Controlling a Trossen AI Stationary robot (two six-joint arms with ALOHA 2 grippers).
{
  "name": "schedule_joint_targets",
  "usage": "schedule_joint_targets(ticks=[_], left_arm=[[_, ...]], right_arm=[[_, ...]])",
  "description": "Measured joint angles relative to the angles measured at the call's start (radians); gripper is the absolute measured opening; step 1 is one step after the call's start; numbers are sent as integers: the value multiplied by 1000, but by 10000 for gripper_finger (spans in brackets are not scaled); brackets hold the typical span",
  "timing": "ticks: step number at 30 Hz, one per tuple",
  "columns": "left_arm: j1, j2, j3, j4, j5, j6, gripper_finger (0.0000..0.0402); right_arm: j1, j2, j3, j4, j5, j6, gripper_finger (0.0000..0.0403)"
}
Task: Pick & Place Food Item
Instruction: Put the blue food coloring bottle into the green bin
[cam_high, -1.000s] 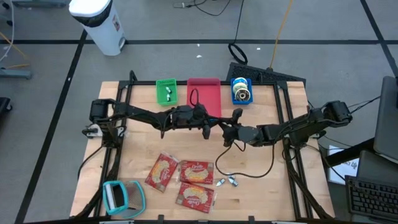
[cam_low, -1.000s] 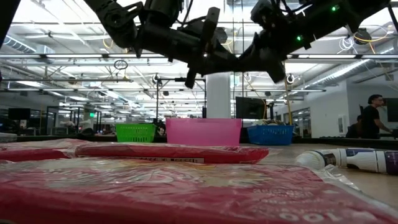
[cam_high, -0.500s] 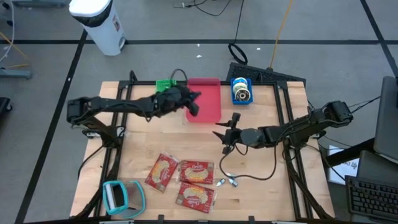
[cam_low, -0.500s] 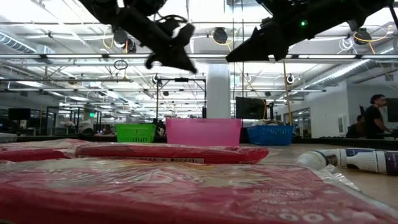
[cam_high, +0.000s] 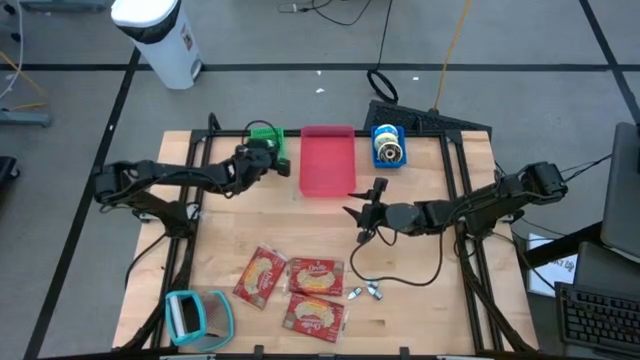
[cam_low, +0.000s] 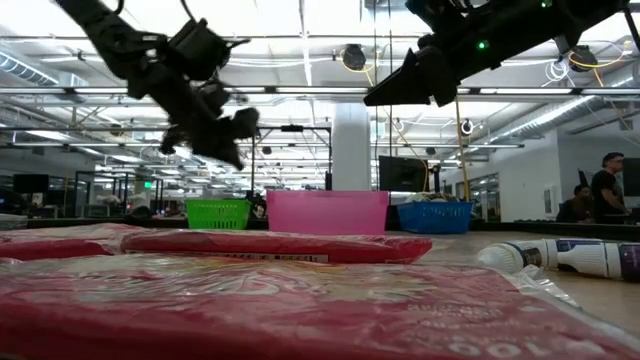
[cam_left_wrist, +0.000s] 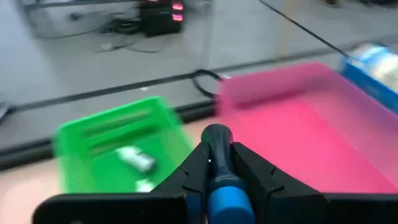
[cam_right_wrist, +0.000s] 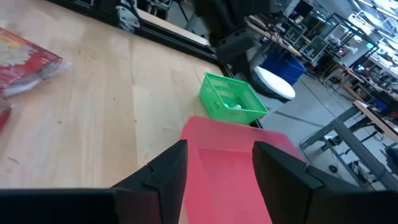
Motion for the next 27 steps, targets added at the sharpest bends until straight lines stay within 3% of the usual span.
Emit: schedule_joint_targets(ticks=[7, 19, 27], left_arm=[[95, 1, -88, 27, 12, -115, 55], [154, 0, -100, 36, 95, -131, 66], [154, 0, -100, 36, 87, -161, 125]], right_arm=[[-24, 0, 0, -13, 0, 17, 169], [-32, 0, -9, -7, -5, 26, 168], [-32, 0, -10, -7, -9, 26, 168]])
